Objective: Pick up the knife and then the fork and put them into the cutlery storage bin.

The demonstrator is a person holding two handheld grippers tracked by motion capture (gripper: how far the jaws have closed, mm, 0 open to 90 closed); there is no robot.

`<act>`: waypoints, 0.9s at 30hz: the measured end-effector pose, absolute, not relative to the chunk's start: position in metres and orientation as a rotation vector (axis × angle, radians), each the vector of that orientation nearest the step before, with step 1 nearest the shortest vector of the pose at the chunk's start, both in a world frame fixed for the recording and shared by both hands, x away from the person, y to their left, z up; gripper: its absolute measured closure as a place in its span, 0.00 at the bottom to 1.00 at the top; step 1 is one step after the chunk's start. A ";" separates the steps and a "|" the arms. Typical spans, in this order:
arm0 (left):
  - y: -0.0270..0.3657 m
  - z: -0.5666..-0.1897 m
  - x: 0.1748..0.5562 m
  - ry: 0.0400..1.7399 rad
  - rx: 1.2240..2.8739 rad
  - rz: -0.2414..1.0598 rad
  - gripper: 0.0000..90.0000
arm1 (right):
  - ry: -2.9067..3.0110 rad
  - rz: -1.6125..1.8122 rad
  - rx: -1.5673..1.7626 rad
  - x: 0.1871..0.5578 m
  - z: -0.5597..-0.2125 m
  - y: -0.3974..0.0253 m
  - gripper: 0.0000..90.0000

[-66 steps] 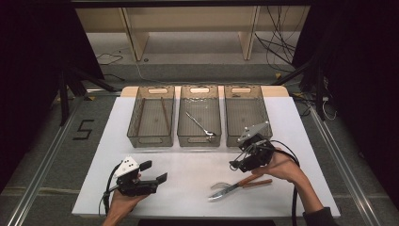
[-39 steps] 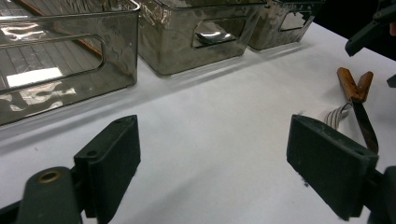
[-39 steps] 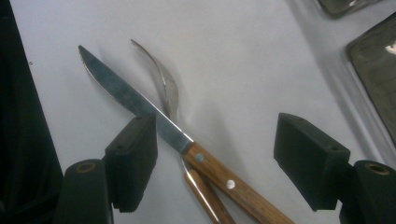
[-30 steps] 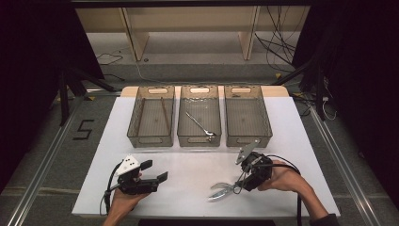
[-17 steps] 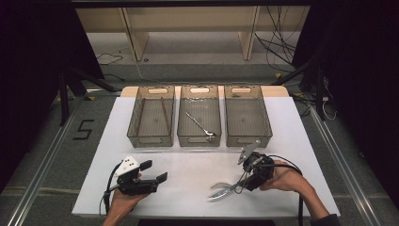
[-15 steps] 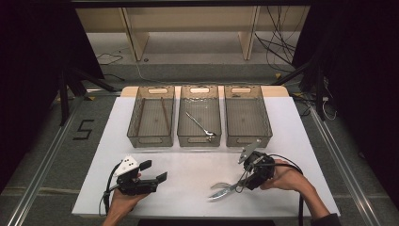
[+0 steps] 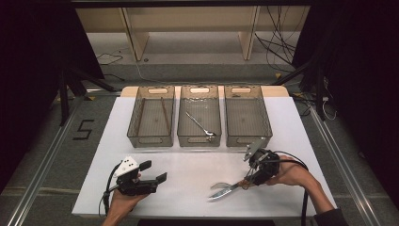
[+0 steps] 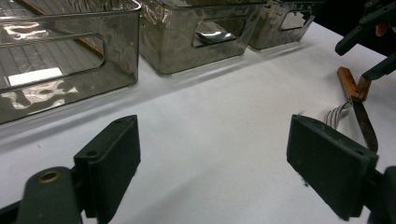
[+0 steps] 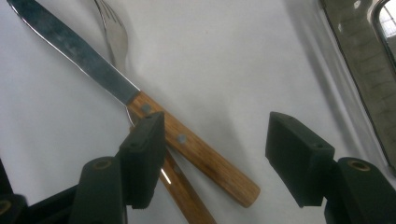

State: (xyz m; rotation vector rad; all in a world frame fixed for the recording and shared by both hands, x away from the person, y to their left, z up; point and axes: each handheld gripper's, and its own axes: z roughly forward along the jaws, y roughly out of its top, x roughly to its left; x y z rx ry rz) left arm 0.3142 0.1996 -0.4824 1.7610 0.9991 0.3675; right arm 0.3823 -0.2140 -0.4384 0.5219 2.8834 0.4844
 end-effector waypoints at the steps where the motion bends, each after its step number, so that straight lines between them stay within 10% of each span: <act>1: 0.200 -0.482 0.314 0.999 1.762 0.368 0.19 | 2.888 0.476 0.513 0.382 -0.438 -0.215 0.44; 27: 0.200 -0.483 0.313 1.001 1.766 0.371 0.19 | 2.959 0.452 0.325 0.385 -0.450 -0.210 0.56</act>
